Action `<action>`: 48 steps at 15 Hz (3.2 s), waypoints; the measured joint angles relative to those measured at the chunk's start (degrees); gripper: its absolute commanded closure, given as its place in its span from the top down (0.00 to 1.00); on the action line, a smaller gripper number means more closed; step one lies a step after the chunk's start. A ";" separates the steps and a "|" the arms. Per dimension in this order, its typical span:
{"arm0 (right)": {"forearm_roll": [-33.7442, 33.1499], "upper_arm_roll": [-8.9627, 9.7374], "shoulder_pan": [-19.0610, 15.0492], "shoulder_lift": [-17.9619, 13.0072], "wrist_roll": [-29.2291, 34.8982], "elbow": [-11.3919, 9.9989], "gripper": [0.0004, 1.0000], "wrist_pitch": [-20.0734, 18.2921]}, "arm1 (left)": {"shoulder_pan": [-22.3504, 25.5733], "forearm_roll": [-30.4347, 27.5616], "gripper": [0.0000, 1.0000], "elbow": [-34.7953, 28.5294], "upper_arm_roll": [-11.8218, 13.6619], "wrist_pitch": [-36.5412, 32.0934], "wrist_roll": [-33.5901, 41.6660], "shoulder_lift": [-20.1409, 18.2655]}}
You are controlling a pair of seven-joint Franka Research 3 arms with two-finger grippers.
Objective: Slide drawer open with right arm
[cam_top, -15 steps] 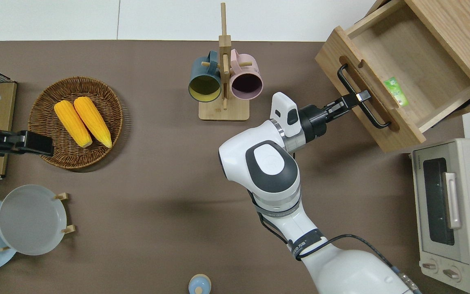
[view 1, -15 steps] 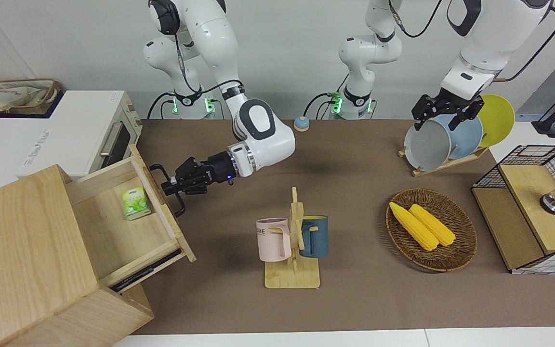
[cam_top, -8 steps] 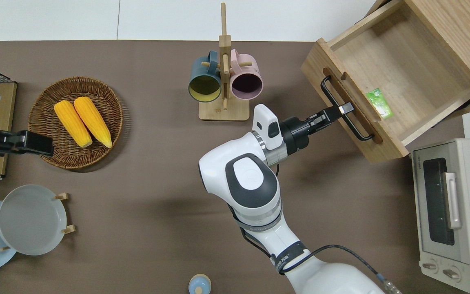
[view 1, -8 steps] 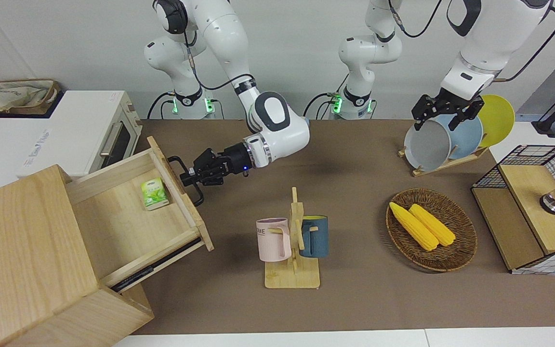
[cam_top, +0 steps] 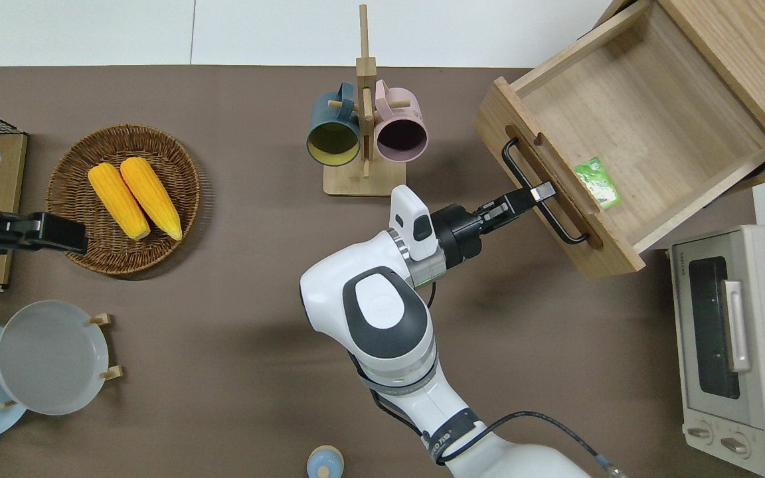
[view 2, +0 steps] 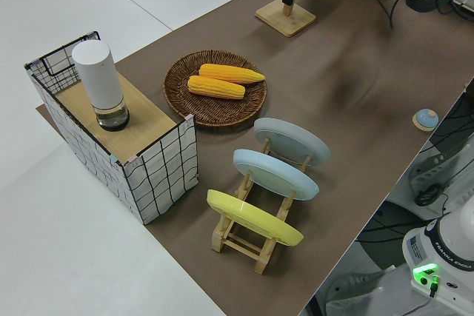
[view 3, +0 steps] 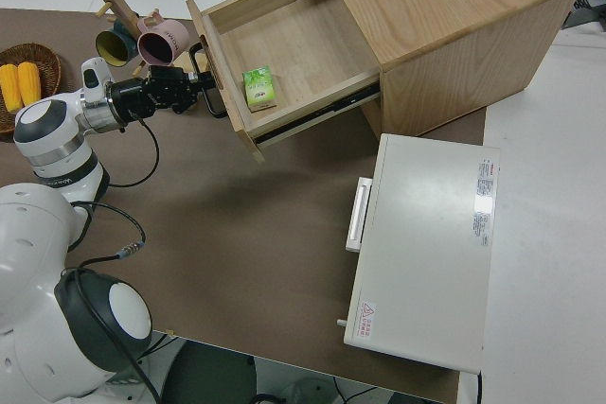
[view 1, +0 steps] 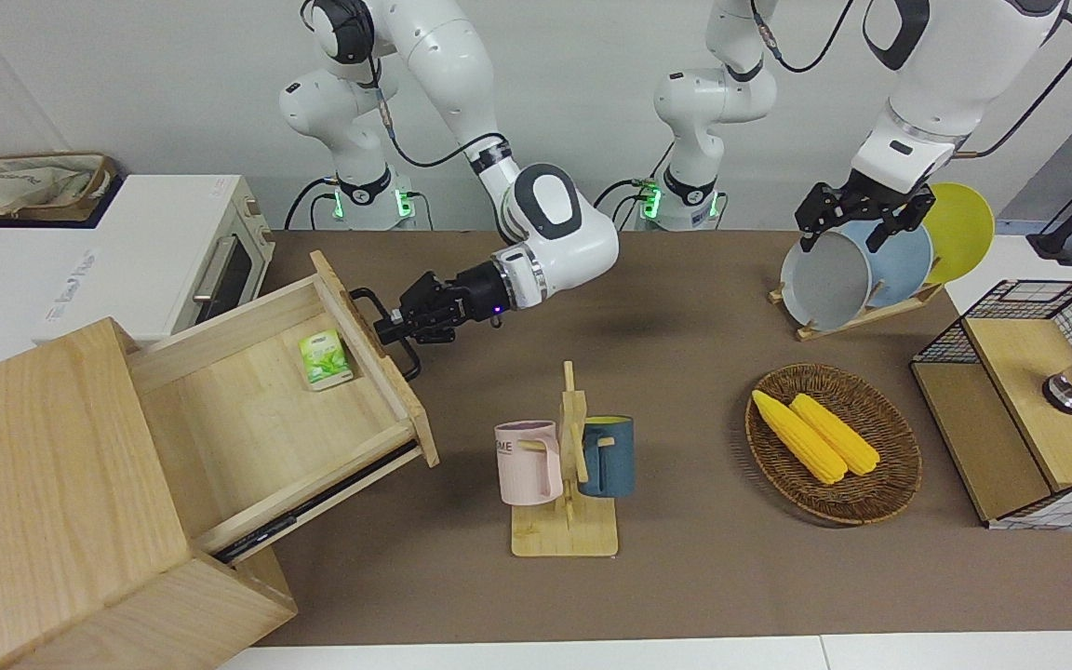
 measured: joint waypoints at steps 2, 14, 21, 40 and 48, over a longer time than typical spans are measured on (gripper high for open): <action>0.00 0.00 0.00 0.00 0.00 0.00 0.07 -0.01 | 0.00 0.00 0.99 0.00 0.00 0.00 0.00 0.00; -0.01 0.00 0.06 0.22 0.19 0.20 0.99 -0.32 | 0.00 0.00 0.99 0.00 0.00 0.00 0.00 0.00; -0.01 -0.01 1.69 0.25 0.19 0.80 0.99 -1.34 | 0.00 0.00 0.99 0.00 0.00 0.00 0.00 0.00; 21.38 -0.06 5.18 1.94 0.39 16.98 0.99 -4.75 | 0.00 0.00 0.99 0.00 0.00 0.00 0.00 0.00; 40.46 -0.57 -3.54 -8.01 -2.98 20.05 0.99 0.43 | 0.00 0.00 0.99 0.00 0.00 0.00 0.00 0.00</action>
